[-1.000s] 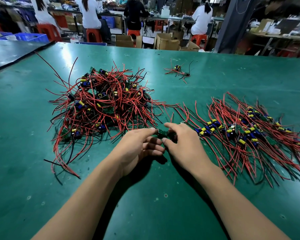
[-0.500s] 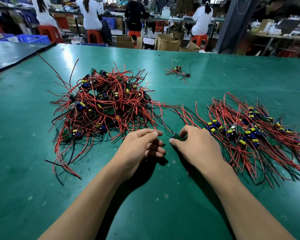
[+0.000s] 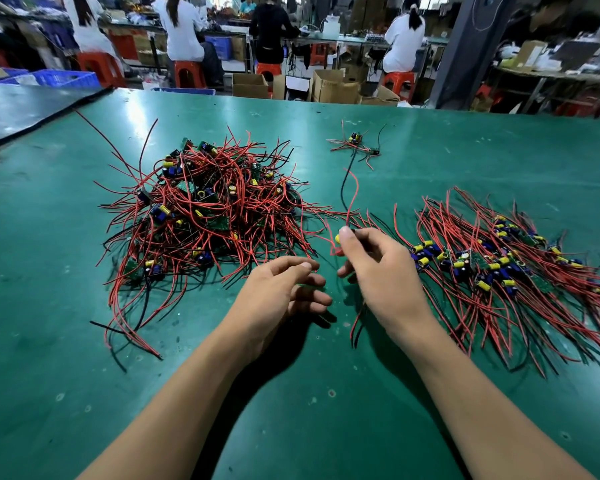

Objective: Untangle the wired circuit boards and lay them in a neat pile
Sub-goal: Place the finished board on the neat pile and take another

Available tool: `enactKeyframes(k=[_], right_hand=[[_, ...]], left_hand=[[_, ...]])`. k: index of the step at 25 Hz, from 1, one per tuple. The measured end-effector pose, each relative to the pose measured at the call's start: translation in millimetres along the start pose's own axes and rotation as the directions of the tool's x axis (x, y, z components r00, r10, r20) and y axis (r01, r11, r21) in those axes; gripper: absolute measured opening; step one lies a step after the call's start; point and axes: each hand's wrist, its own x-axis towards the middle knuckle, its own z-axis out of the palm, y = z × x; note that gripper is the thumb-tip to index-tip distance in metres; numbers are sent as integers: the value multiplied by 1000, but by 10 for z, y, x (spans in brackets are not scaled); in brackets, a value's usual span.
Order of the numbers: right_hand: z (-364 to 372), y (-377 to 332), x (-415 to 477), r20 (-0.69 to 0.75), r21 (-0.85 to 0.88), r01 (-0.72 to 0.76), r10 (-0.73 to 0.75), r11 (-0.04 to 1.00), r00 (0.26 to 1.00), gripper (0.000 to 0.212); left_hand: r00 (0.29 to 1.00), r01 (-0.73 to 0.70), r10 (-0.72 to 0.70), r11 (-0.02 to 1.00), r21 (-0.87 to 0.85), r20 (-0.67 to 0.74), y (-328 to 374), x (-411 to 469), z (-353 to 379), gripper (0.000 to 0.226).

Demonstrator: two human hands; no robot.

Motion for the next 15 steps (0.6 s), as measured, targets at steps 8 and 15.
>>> enactKeyframes(k=[8, 15], right_hand=[[-116, -240, 18, 437, 746, -438, 126, 501, 890, 35], [3, -201, -90, 615, 393, -511, 194, 764, 764, 37]], left_hand=[[997, -15, 14, 1000, 17, 75, -26, 8, -22, 22], [986, -16, 18, 1000, -10, 164, 9, -6, -50, 37]])
